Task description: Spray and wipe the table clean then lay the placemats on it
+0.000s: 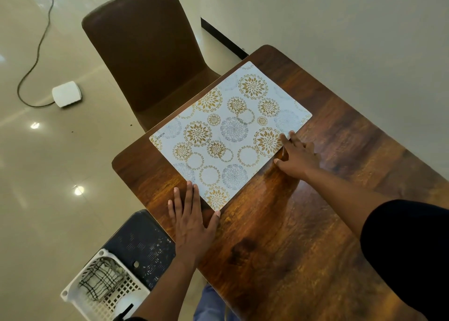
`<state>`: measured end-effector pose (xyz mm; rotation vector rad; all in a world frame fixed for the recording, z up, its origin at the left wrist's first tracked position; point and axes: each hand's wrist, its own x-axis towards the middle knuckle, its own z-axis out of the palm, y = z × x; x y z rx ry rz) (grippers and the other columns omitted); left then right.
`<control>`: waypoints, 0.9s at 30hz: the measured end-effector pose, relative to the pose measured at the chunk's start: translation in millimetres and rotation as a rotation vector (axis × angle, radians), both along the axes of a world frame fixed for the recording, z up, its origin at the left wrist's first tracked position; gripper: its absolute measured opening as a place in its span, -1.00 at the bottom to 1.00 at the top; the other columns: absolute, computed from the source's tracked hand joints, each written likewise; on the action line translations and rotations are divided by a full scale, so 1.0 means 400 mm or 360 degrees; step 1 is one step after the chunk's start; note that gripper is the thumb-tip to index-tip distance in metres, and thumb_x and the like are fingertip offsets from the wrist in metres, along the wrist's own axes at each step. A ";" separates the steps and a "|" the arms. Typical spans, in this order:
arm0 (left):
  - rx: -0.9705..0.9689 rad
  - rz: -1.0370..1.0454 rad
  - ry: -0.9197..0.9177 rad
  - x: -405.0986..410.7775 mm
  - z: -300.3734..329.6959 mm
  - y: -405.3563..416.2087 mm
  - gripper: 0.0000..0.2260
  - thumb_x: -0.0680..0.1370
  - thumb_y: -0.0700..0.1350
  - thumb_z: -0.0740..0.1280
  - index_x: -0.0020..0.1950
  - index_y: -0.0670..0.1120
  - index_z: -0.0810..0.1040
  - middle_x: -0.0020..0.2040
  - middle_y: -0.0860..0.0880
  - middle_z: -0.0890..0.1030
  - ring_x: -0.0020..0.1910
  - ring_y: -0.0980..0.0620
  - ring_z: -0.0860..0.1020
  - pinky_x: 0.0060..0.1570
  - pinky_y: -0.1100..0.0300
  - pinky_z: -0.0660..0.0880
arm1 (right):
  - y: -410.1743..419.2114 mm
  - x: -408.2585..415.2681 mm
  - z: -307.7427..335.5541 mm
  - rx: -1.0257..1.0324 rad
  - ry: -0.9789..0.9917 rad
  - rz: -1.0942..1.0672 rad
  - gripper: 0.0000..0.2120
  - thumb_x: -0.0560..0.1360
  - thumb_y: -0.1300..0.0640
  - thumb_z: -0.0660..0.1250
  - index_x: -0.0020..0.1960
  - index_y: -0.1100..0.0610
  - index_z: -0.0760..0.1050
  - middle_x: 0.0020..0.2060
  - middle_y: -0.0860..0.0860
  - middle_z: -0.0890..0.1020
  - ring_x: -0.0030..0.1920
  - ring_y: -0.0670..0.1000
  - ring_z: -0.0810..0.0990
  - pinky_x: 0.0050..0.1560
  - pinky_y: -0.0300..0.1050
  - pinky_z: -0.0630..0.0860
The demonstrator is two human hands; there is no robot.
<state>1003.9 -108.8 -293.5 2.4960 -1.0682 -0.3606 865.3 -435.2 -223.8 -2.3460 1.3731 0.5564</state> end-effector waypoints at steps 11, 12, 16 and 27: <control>0.0041 -0.0035 -0.0001 0.000 -0.002 0.002 -0.20 0.65 0.34 0.11 0.76 -0.05 -0.03 0.77 -0.01 -0.05 0.73 -0.09 -0.23 0.67 -0.26 -0.18 | -0.012 0.002 0.001 0.0051 0.0057 0.0022 -0.16 0.60 -0.29 0.26 0.67 -0.21 -0.18 0.67 -0.12 -0.21 0.62 0.34 -0.07 0.47 0.40 0.17; 0.0046 -0.0040 -0.0002 0.001 -0.003 0.002 -0.20 0.65 0.34 0.11 0.76 -0.05 -0.04 0.77 -0.01 -0.06 0.73 -0.10 -0.24 0.67 -0.25 -0.19 | -0.012 0.003 0.002 0.0053 0.0060 0.0024 -0.16 0.60 -0.29 0.26 0.67 -0.21 -0.18 0.67 -0.12 -0.21 0.61 0.34 -0.06 0.47 0.40 0.17; 0.0059 -0.0046 0.0001 0.002 -0.005 0.004 -0.20 0.66 0.32 0.12 0.76 -0.04 -0.08 0.77 0.00 -0.10 0.73 -0.10 -0.25 0.67 -0.24 -0.22 | -0.012 0.005 0.003 0.0059 0.0065 0.0018 -0.16 0.60 -0.28 0.27 0.67 -0.20 -0.18 0.67 -0.12 -0.21 0.61 0.36 -0.07 0.47 0.39 0.17; 0.0112 -0.0059 0.0019 0.005 -0.007 0.005 -0.21 0.67 0.33 0.08 0.76 -0.04 -0.11 0.77 -0.01 -0.13 0.73 -0.10 -0.27 0.67 -0.27 -0.19 | -0.011 0.007 0.002 0.0055 0.0073 0.0028 -0.16 0.61 -0.28 0.26 0.67 -0.19 -0.19 0.67 -0.10 -0.21 0.62 0.36 -0.07 0.47 0.39 0.18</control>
